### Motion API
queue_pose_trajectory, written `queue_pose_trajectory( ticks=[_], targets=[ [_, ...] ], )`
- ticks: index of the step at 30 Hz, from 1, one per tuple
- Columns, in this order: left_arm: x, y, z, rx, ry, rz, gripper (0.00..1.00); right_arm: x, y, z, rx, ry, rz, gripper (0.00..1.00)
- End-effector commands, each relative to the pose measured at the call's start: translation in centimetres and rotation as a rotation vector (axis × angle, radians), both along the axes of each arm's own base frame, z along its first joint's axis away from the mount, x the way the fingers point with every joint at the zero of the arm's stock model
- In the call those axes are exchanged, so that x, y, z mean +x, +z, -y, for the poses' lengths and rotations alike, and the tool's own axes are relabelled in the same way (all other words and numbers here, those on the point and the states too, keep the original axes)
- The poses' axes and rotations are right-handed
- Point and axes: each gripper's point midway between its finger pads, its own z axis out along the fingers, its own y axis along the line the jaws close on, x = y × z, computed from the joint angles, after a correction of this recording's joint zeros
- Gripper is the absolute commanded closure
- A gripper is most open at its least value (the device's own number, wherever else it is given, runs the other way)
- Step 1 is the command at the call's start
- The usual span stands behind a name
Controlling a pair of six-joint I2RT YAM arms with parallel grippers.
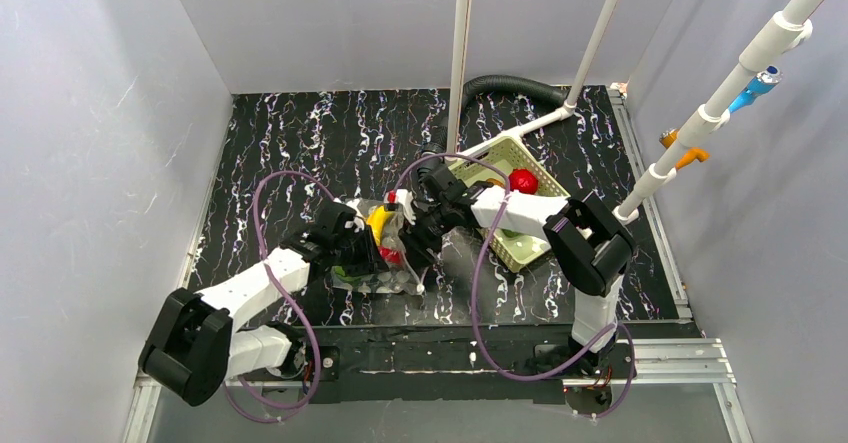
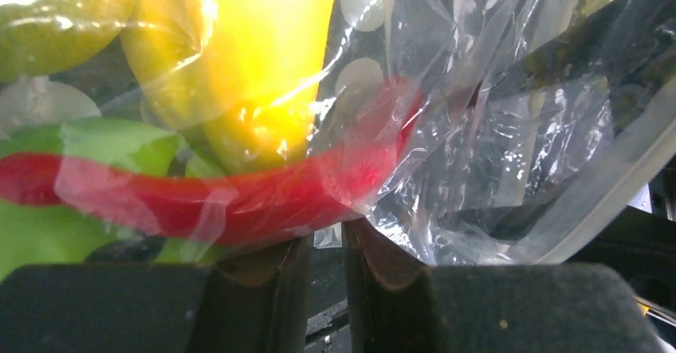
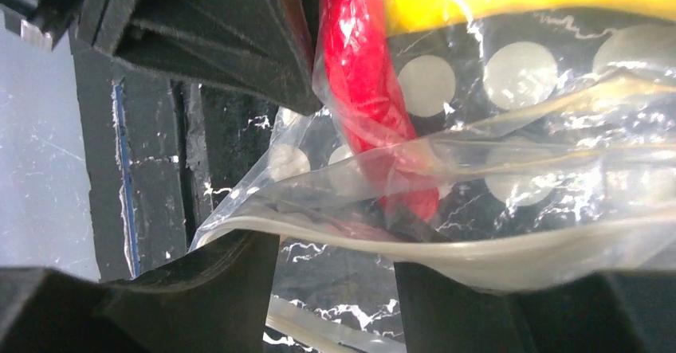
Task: Open the zip-top bag and remove the fake food
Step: Pick up the fake vegetable from the zipper food storage bag.
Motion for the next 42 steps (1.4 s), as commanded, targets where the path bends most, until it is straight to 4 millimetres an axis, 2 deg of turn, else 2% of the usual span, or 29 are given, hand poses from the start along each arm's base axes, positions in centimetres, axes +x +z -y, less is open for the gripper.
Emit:
queue_pose_trajectory(
  ticks=[1,6,10,14,17,19,22,27,34,42],
  targets=[
    [0.0,-0.5,0.2,0.005,-0.011,0.002,0.83,1.3,0.3,-1.2,-0.013,-0.004,0.034,0.39],
    [-0.2,0.2,0.1,0.0,-0.027,0.02,0.82,2.2,-0.3,-1.4,-0.044,0.008,0.097,0.35],
    [-0.1,2.7,-0.4,-0.004,-0.03,0.096,0.78,2.8,-0.7,-0.9,-0.061,0.017,0.156,0.32],
    [0.3,5.4,-1.8,0.043,-0.015,0.185,0.72,3.0,-0.5,-0.8,-0.048,0.043,0.203,0.31],
    [0.8,6.2,-3.2,0.107,0.01,0.231,0.69,2.9,-0.3,-0.7,-0.029,0.066,0.23,0.3],
    [1.5,6.1,-4.2,0.166,0.037,0.247,0.68,3.0,-0.4,-0.8,-0.025,0.087,0.255,0.3],
    [2.7,4.9,-5.4,0.264,0.073,0.241,0.68,3.3,-0.3,-1.0,-0.022,0.107,0.297,0.29],
    [3.8,3.1,-4.3,0.272,0.039,0.181,0.73,3.2,0.2,-1.7,0.013,0.154,0.353,0.26],
    [3.6,1.9,-4.6,0.301,0.026,0.149,0.74,3.0,0.0,-3.0,0.051,0.224,0.414,0.24],
    [3.5,1.2,-4.4,0.305,0.004,0.123,0.75,4.1,-1.5,-3.8,0.011,0.201,0.451,0.29]
  ],
)
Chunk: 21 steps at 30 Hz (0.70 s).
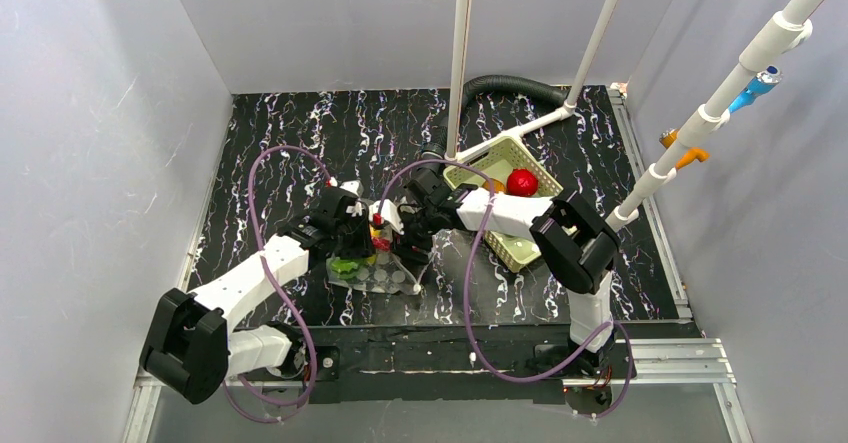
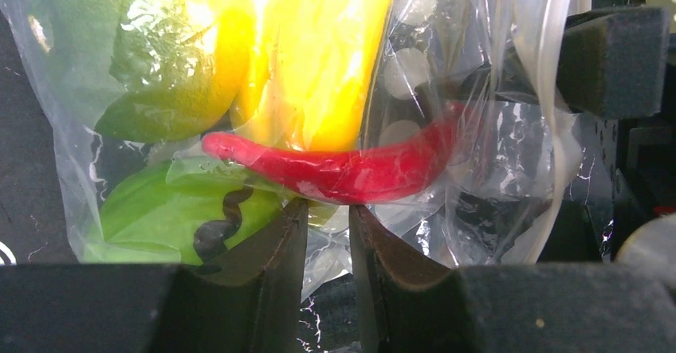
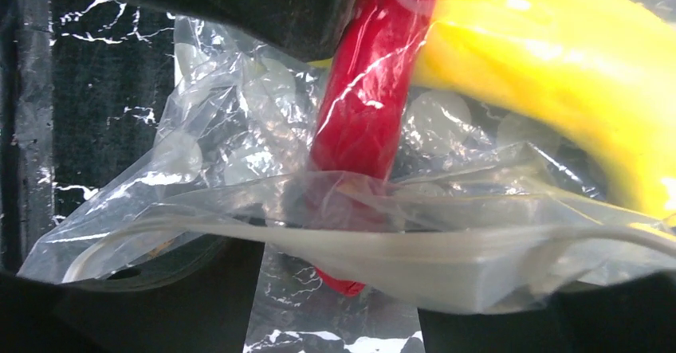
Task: Open the zip-top bag and remove the fake food
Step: Pick up the fake vegetable from the zipper food storage bag.
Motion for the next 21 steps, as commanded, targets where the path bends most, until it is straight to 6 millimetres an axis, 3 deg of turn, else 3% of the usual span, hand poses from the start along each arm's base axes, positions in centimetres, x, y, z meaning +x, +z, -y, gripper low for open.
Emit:
queue_pose_trajectory(
  ticks=[1,5,11,17,21],
  targets=[
    [-0.2,-0.9,-0.8,0.053,-0.007,-0.03,0.75,1.6,0.2,-1.8,0.04,0.002,0.082,0.3],
    [-0.3,-1.1,-0.7,0.051,-0.008,-0.037,0.75,2.1,-0.5,-1.9,0.047,-0.023,0.104,0.38],
    [-0.3,-0.8,-0.9,0.051,-0.007,-0.03,0.75,1.8,-1.1,-1.8,0.038,-0.014,0.128,0.7],
    [-0.4,0.8,-1.7,0.056,0.013,0.016,0.67,2.2,0.7,0.0,0.005,0.021,0.203,0.98],
    [-0.6,2.4,-2.5,0.048,0.025,0.055,0.63,2.5,1.8,1.7,-0.047,0.044,0.263,0.99]
  ],
)
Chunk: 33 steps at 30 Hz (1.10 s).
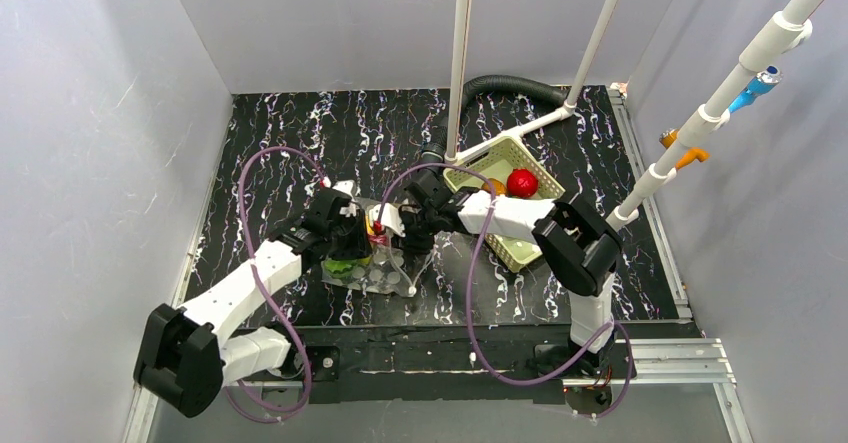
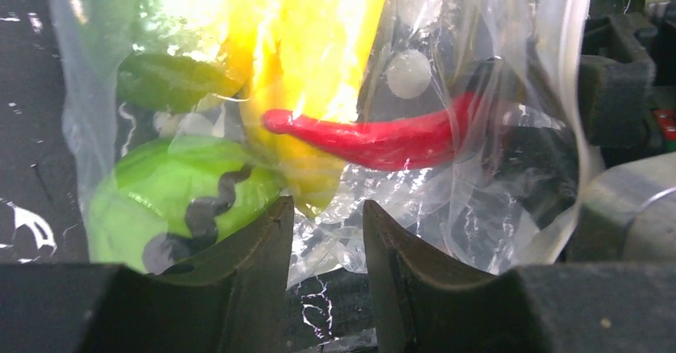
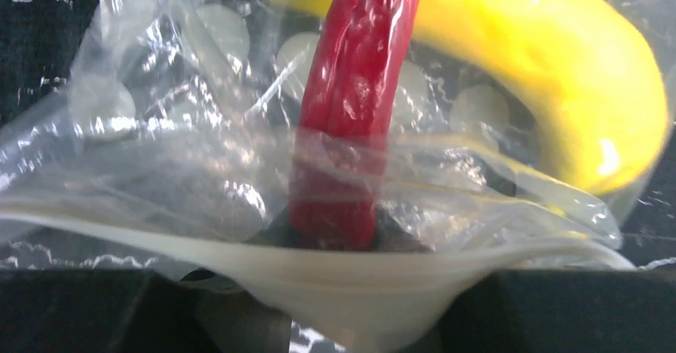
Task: Open the zip-top bag and remove the fake food
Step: Pick up the fake vegetable from the zipper food storage bag.
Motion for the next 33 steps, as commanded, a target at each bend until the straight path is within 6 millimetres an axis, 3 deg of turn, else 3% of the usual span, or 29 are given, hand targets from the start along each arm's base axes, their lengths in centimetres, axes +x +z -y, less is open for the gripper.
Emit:
queue_pose_trajectory(
  ticks=[1,8,14,21,33],
  targets=[
    [-0.4,2.1,-1.8,0.032,0.021,0.052,0.61,0.2,2.7,2.1,-0.05,0.044,0.107,0.99],
    [-0.6,6.0,-2.7,0.029,-0.014,0.167,0.49,-1.1,3.4,5.1,-0.129,0.041,0.093,0.99],
    [-0.7,8.6,-3.4,0.087,-0.135,0.283,0.25,-1.6,3.1,7.5,-0.212,0.02,0.071,0.99],
    [-1.4,8.2,-5.1,0.18,-0.188,0.344,0.05,-0.7,4.5,9.0,-0.229,-0.013,0.116,0.99],
    [-1.2,9.4,-5.1,0.156,-0.183,0.425,0.02,-0.7,5.4,12.4,-0.249,-0.054,0.115,0.99]
  ],
)
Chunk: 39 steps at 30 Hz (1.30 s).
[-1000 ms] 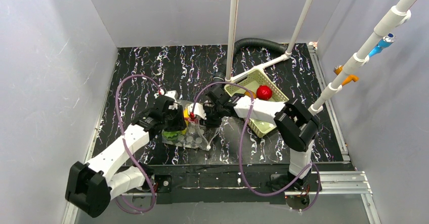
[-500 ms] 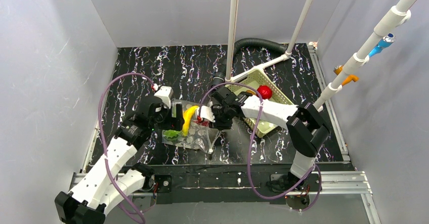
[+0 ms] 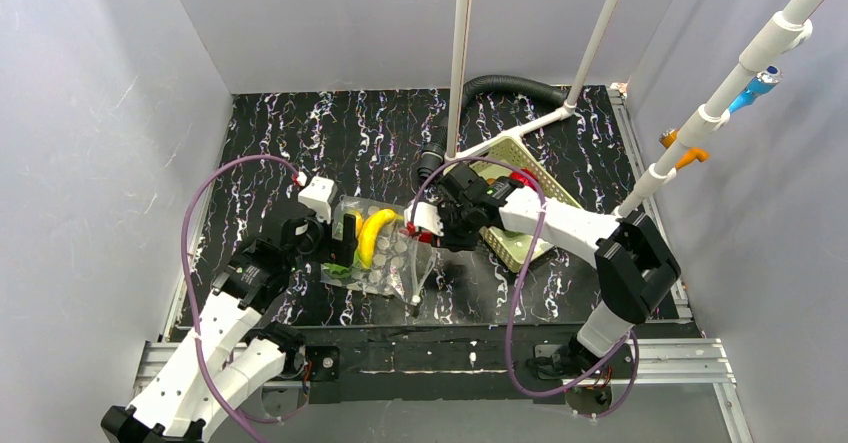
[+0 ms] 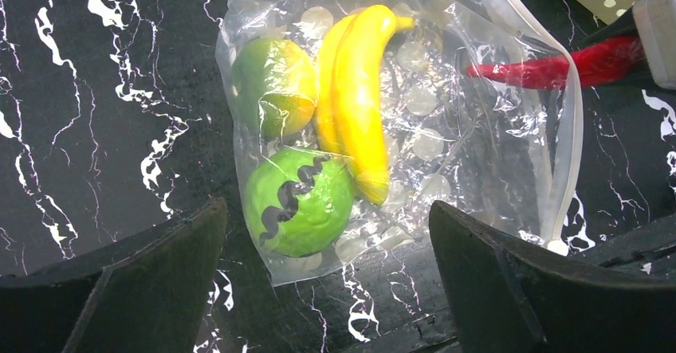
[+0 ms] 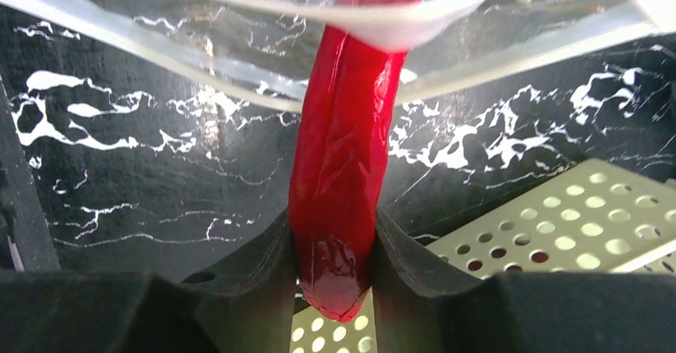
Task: Open the zip-top bag and remove the fake food
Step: Pick up the fake vegetable from the zipper food storage bag, then place the fake vegetable in the bin.
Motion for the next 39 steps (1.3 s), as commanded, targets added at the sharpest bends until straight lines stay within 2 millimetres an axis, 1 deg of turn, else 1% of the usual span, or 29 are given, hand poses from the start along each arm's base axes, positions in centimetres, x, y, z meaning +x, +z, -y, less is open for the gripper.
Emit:
queue_pose_trajectory(
  ticks=[1,5,15,21,27,35,39],
  targets=[
    [0.3,0.0,-0.5,0.021,0.007,0.019,0.02,-0.1,1.2,1.7,-0.003,0.003,0.016,0.99],
    [0.3,0.1,-0.5,0.019,0.009,0.02,0.02,0.1,1.8,3.0,0.006,-0.023,0.027,0.99],
    [0.2,0.3,-0.5,0.011,0.01,0.029,0.02,-0.6,2.9,5.9,0.025,-0.058,0.058,0.99],
    [0.2,0.4,-0.4,0.005,0.011,0.033,0.02,-0.7,3.2,7.9,0.049,-0.099,0.085,0.99],
    [0.2,0.4,-0.4,0.003,0.012,0.035,0.02,0.0,4.6,9.3,0.109,-0.154,0.114,0.99],
    [0.2,0.6,-0.5,0.0,0.014,0.046,0.02,1.1,6.0,11.0,0.157,-0.228,0.131,0.99],
    [0.2,0.8,-0.5,-0.005,0.013,0.054,0.02,2.1,6.5,12.0,0.186,-0.292,0.141,0.99]
  ],
)
